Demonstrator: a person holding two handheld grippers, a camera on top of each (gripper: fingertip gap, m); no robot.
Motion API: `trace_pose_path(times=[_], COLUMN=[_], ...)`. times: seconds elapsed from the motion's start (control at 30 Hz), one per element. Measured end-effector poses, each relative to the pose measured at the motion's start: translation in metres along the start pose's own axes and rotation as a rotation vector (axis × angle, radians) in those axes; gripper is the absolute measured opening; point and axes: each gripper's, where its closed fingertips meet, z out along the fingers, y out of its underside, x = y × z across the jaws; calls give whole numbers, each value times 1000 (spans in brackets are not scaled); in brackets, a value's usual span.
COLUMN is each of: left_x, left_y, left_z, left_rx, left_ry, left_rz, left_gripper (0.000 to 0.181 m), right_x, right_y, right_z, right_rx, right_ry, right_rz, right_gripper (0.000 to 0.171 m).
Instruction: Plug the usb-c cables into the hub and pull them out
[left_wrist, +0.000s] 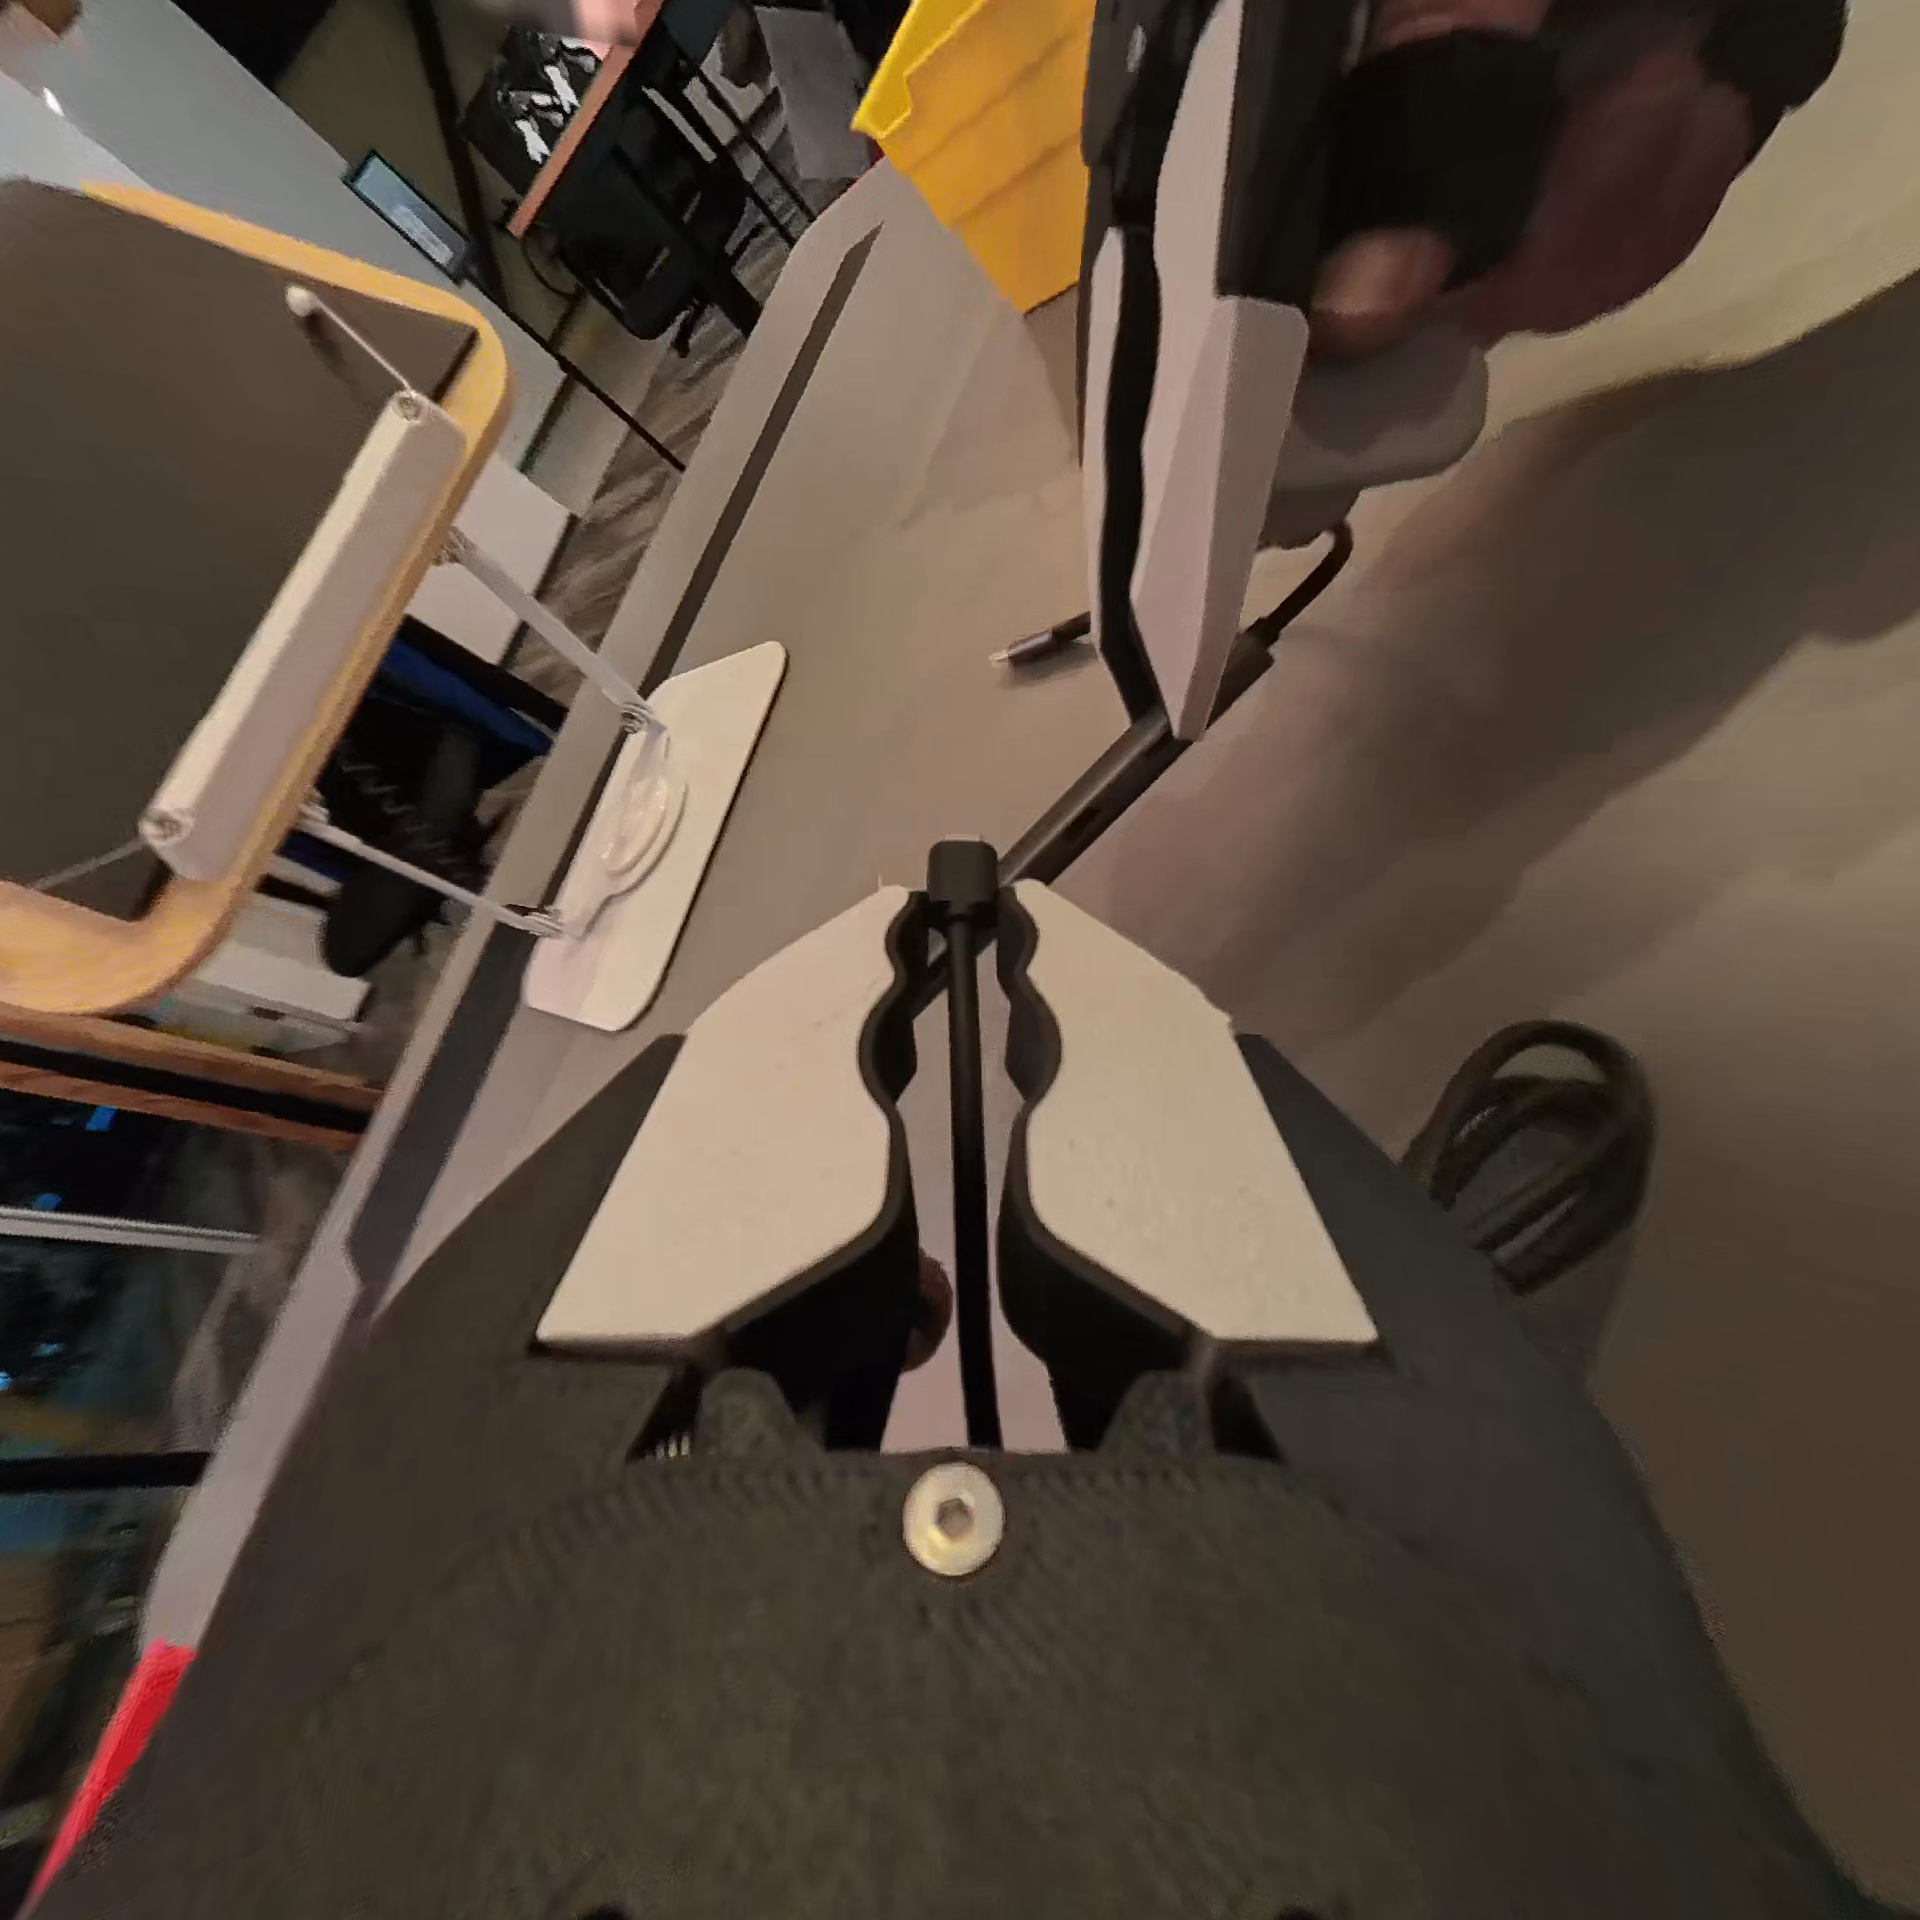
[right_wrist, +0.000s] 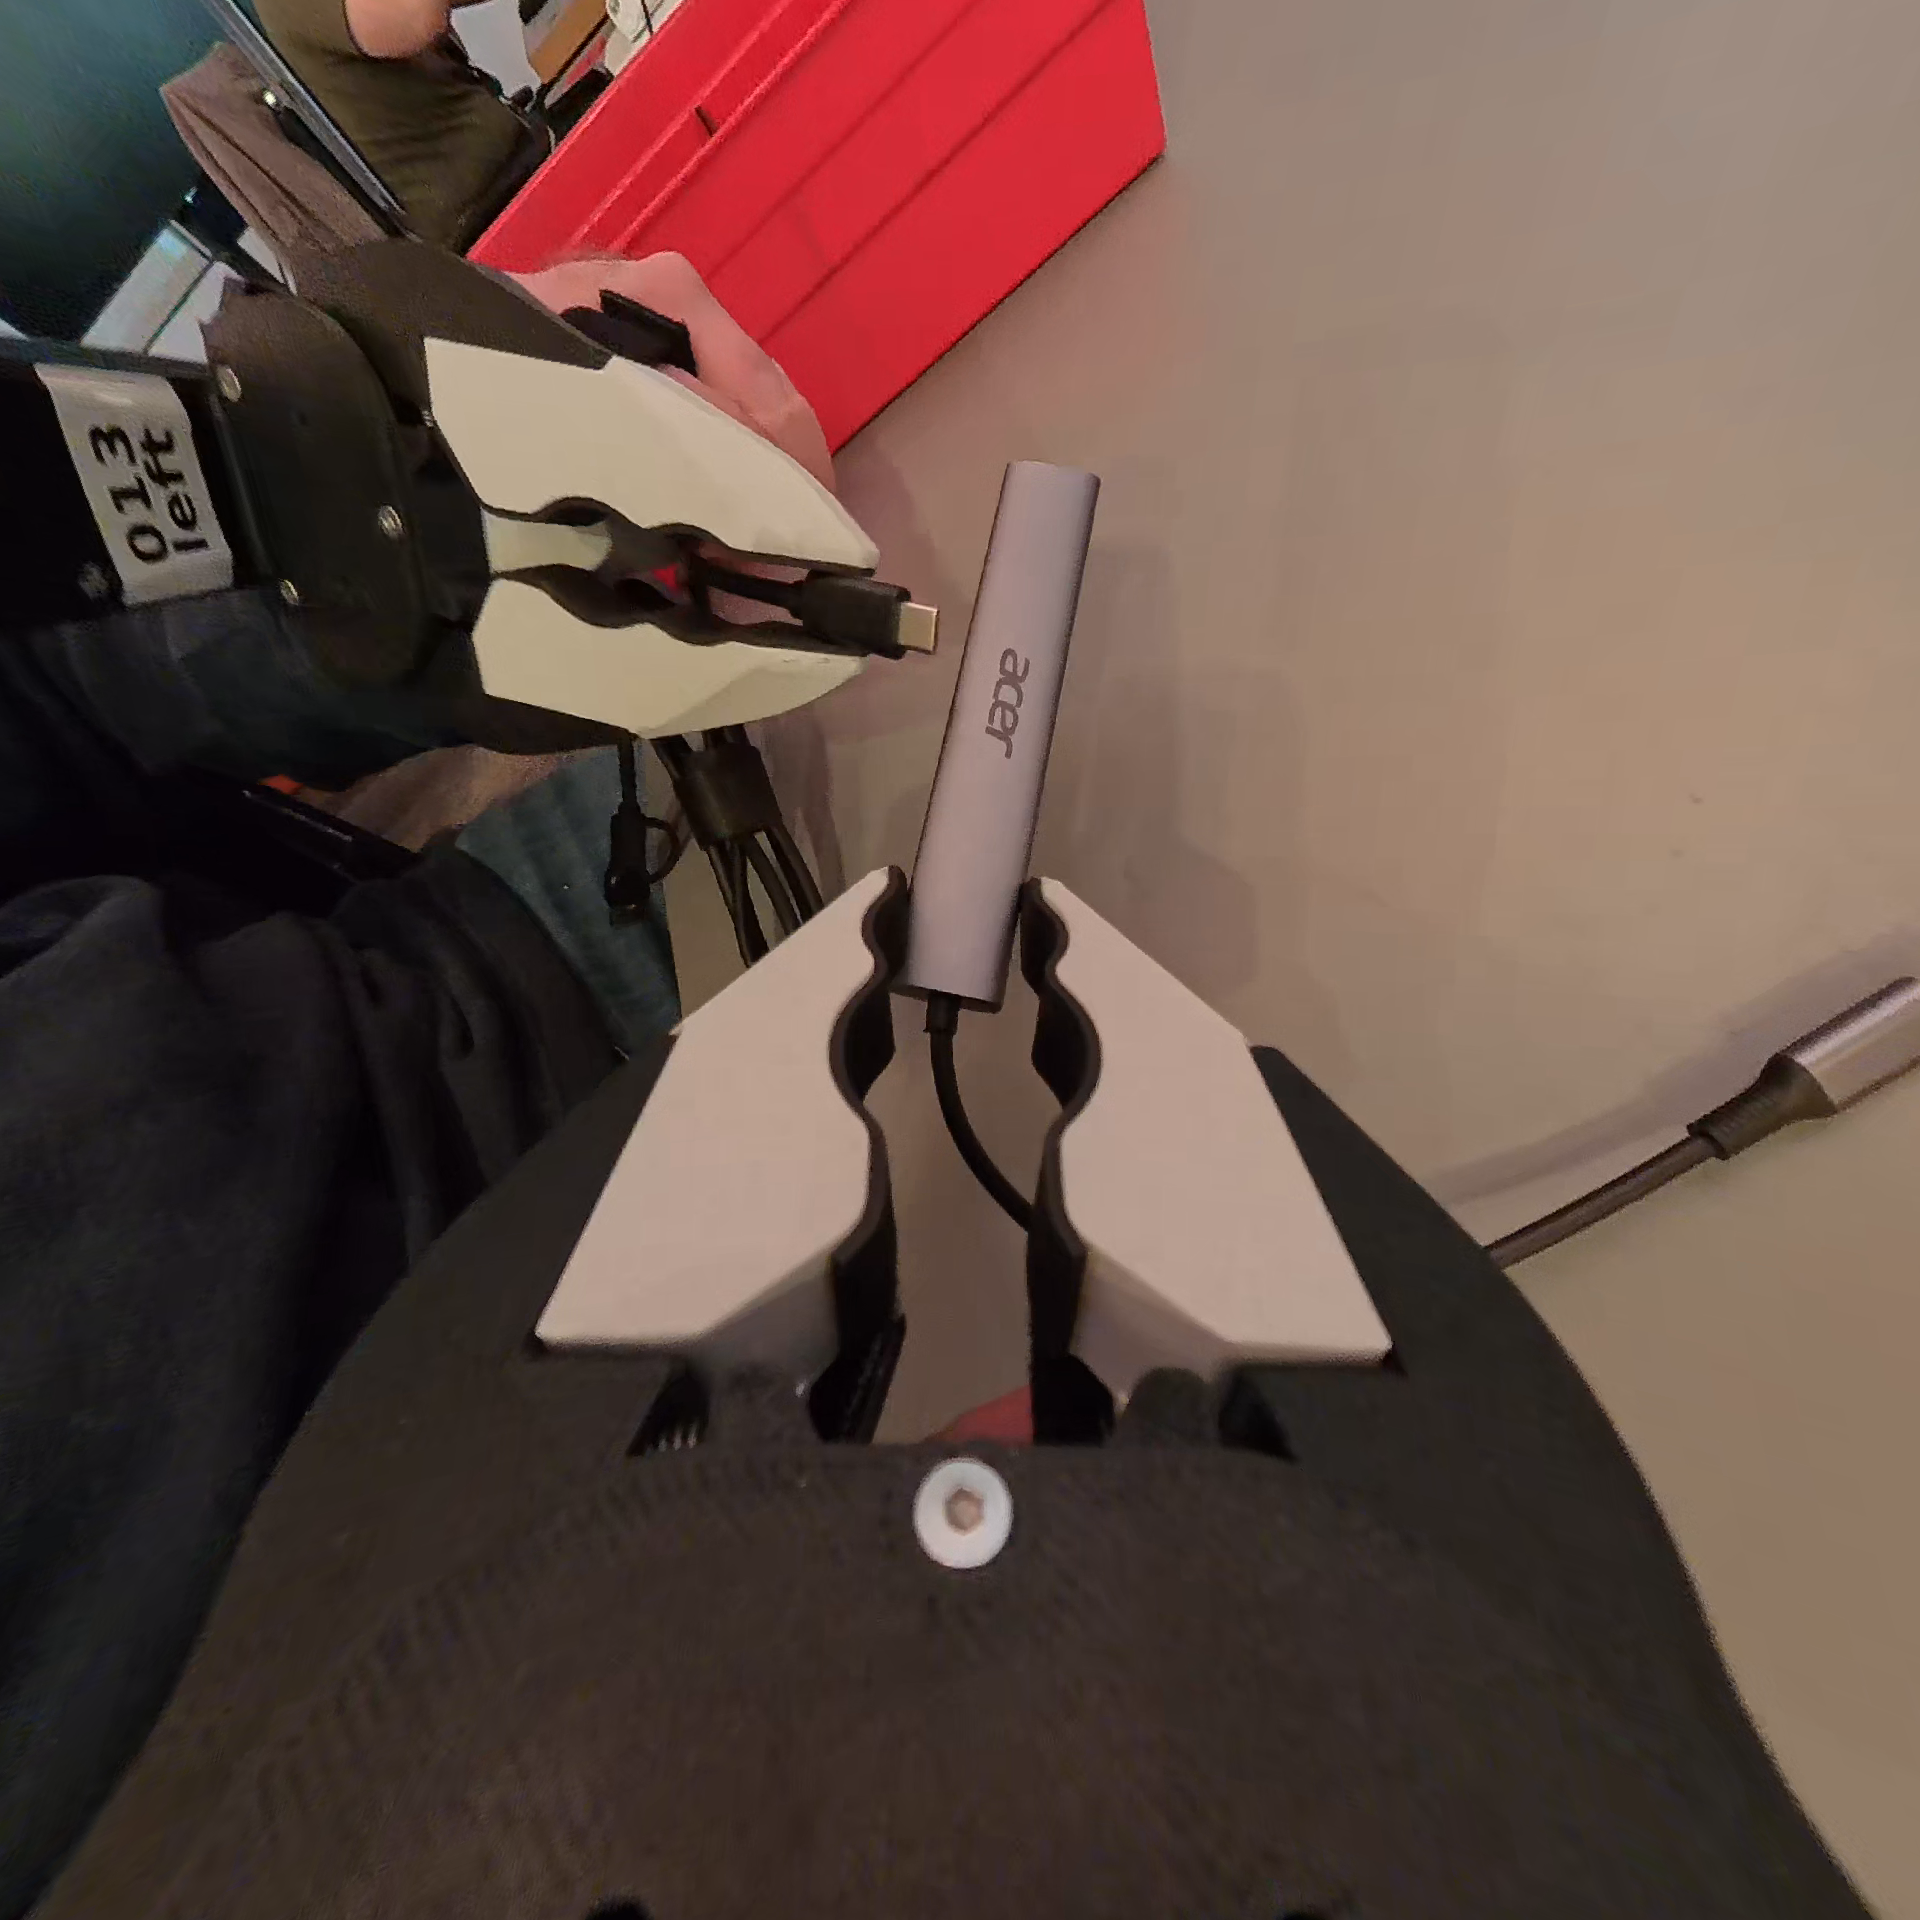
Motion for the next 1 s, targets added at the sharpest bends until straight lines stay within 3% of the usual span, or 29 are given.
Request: trace_pose_path(times=[0.17, 0.7, 0.8, 1.0], left_x=[4, 2, 2, -3], left_y=[4, 18, 22, 23], left_z=[4, 18, 26, 38], left_rx=[-18, -21, -42, -66], left_ry=[-41, -98, -95, -135], left_rz=[103, 160, 202, 316], left_gripper=[12, 14, 23, 16], right_x=[-10, 4, 0, 10], right_y=[-4, -9, -13, -19], right_z=[4, 16, 22, 20], right_rx=[11, 29, 38, 34], right_ry=[-50, 51, 23, 68], right_rz=[8, -8, 7, -15], right_gripper=[19, 19, 19, 19])
